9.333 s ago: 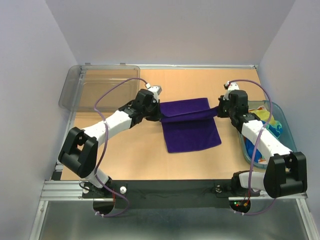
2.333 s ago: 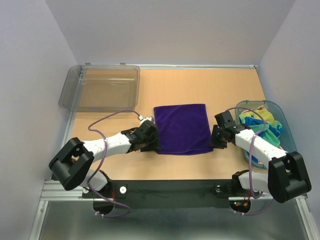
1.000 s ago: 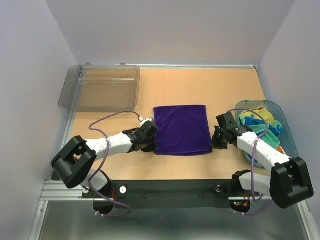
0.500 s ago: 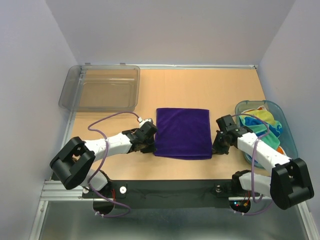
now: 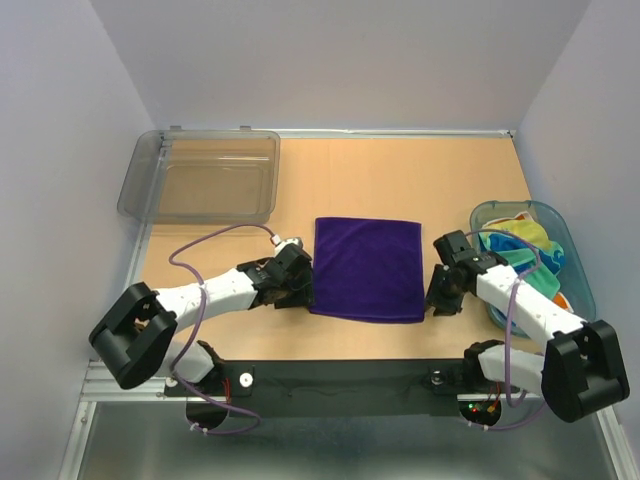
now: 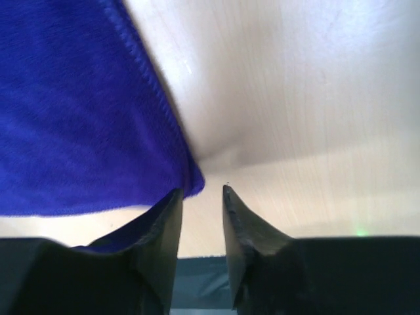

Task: Fold and stack the towels
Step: Fold the towel

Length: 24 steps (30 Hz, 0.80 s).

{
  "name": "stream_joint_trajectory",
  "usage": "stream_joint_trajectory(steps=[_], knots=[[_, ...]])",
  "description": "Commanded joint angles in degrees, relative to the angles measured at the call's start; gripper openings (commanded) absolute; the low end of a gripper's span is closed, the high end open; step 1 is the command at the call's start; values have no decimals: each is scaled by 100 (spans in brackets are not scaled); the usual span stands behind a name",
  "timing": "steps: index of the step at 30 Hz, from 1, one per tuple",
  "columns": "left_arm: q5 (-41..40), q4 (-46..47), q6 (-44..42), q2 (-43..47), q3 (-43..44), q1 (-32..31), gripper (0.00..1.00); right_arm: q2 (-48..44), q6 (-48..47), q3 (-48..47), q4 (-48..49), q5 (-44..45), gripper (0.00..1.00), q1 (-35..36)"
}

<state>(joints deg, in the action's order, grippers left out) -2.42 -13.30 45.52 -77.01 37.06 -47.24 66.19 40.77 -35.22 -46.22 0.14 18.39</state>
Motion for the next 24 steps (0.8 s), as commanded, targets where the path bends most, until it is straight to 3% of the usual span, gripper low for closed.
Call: stream_joint_trajectory(steps=[1, 2, 8, 13, 18, 21, 24], knots=[[-66, -357, -25, 450, -6, -48, 65, -388, -271, -643, -440, 250, 39, -20], [-66, -471, -17, 624, 29, -57, 69, -388, -350, -722, -458, 145, 41, -20], [-180, -1016, 63, 1144, 547, -223, 71, -397, -368, -977, -397, -190, 42, -11], [-189, -982, -51, 864, 1207, -487, 69, -318, -334, -785, 172, -628, 38, -11], [-67, -525, -201, 117, 1304, -628, 57, -204, -202, -302, 718, -910, 33, -11], [39, -173, -193, -208, 1023, -628, 47, -72, -70, -56, 912, -1086, 32, -11], [144, 20, -122, -463, 707, -628, 44, -10, 140, 261, 930, -1026, 32, -2]])
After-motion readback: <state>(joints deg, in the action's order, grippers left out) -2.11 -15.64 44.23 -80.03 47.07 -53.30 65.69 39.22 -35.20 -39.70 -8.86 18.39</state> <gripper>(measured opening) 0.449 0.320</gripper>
